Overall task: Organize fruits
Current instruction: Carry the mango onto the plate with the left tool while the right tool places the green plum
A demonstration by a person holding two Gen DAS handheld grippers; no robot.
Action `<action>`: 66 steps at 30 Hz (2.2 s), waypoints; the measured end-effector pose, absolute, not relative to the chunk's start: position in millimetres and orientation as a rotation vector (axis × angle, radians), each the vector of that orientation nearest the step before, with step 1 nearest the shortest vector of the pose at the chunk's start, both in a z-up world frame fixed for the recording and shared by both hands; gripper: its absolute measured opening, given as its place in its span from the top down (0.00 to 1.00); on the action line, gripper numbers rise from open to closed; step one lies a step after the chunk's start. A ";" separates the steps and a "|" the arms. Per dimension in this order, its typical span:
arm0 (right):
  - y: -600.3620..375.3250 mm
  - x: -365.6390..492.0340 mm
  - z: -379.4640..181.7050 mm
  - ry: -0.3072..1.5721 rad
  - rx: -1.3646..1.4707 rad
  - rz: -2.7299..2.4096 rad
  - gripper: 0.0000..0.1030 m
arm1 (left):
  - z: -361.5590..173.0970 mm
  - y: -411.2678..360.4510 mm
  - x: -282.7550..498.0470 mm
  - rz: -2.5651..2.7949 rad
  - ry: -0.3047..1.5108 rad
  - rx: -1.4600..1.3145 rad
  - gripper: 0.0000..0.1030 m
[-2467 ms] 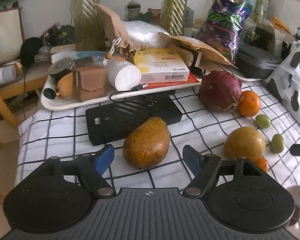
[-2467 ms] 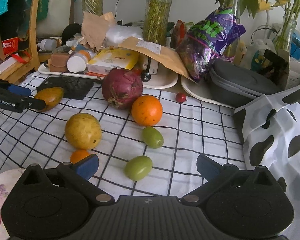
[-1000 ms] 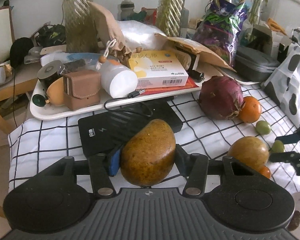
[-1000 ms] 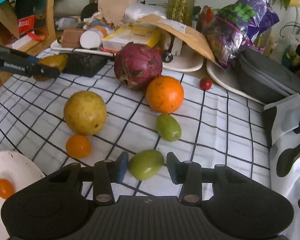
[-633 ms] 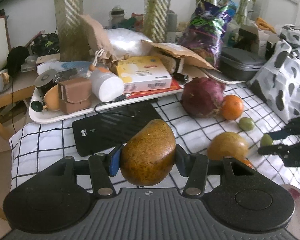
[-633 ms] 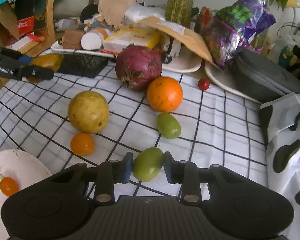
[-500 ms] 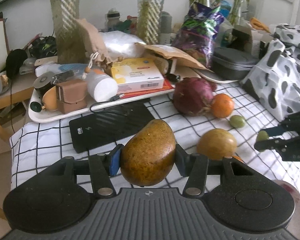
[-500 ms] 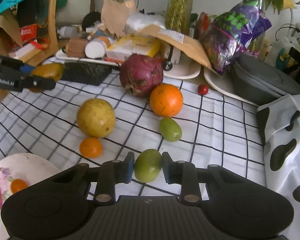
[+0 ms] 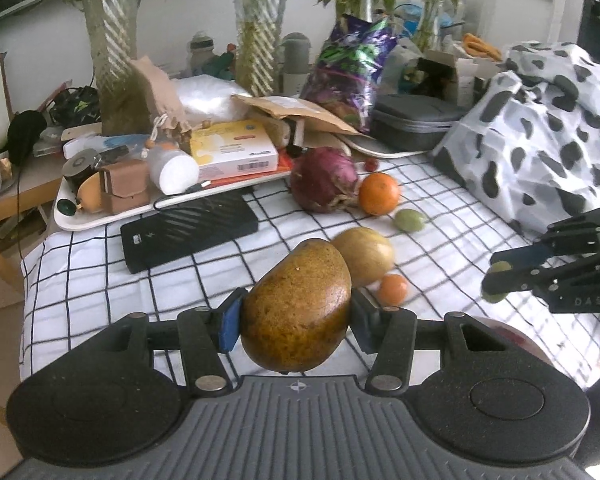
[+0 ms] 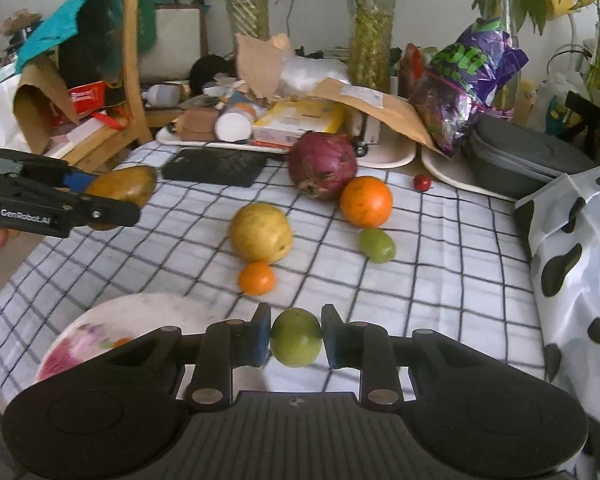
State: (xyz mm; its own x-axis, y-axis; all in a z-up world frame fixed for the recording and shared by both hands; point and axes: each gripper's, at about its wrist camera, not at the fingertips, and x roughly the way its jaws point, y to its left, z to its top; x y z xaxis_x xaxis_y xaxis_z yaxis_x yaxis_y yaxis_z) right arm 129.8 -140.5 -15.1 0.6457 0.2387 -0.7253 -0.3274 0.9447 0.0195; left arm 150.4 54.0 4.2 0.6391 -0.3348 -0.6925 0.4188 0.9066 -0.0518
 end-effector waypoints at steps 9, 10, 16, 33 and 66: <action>-126.7 89.4 -19.9 0.874 -0.116 0.382 0.99 | 5.5 39.5 106.6 -0.463 0.771 0.137 0.50; -124.9 85.5 -22.6 0.884 -0.126 0.379 0.99 | 5.2 38.2 103.2 -0.465 0.774 0.137 0.50; -125.5 67.8 -21.5 0.870 -0.134 0.367 0.97 | 2.7 31.0 80.3 -0.475 0.788 0.134 0.50; -127.2 24.9 -6.1 0.777 -0.143 0.287 0.13 | -3.7 22.2 40.5 -0.482 0.844 0.092 0.50; -124.7 28.2 -19.9 0.857 -0.189 0.232 0.00 | -22.9 0.1 30.0 -0.420 0.937 0.235 0.32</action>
